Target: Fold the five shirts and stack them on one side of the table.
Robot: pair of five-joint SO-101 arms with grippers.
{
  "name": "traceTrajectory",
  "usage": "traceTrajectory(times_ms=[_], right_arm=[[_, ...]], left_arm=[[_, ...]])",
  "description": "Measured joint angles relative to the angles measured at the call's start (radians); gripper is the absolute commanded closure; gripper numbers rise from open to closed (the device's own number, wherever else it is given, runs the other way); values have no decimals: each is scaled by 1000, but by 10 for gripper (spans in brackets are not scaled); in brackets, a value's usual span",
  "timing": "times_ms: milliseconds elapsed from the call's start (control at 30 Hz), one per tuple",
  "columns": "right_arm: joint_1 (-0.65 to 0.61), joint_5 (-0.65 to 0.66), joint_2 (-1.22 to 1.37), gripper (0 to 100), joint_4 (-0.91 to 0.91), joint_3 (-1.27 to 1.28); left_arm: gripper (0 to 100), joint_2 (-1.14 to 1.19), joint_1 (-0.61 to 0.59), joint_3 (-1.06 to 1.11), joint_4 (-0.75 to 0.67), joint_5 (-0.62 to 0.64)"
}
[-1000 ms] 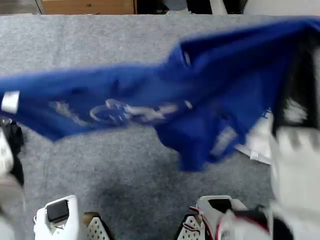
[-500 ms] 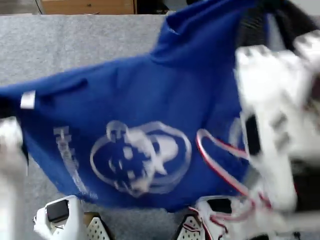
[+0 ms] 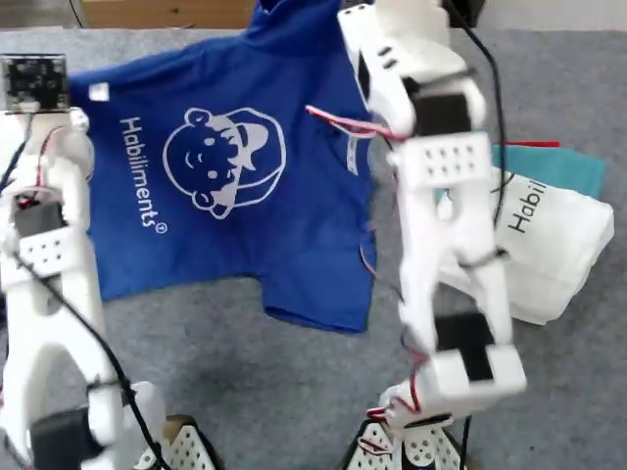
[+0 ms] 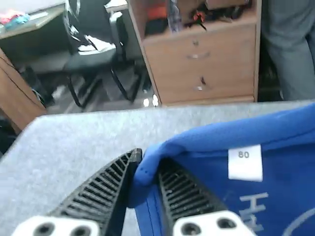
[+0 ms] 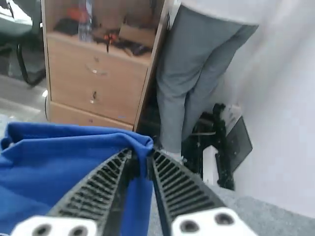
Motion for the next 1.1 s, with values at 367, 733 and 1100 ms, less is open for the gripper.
traceTrajectory(times_ms=[367, 733, 1100], right_arm=[[0, 2, 310, 986, 526, -516], [0, 192, 370, 985, 999, -589], [2, 292, 164, 985, 1057, -219]], left_arm=[[971, 89, 9, -87, 224, 0], [971, 98, 40, -89, 671, 0], [971, 98, 89, 78, 824, -146]])
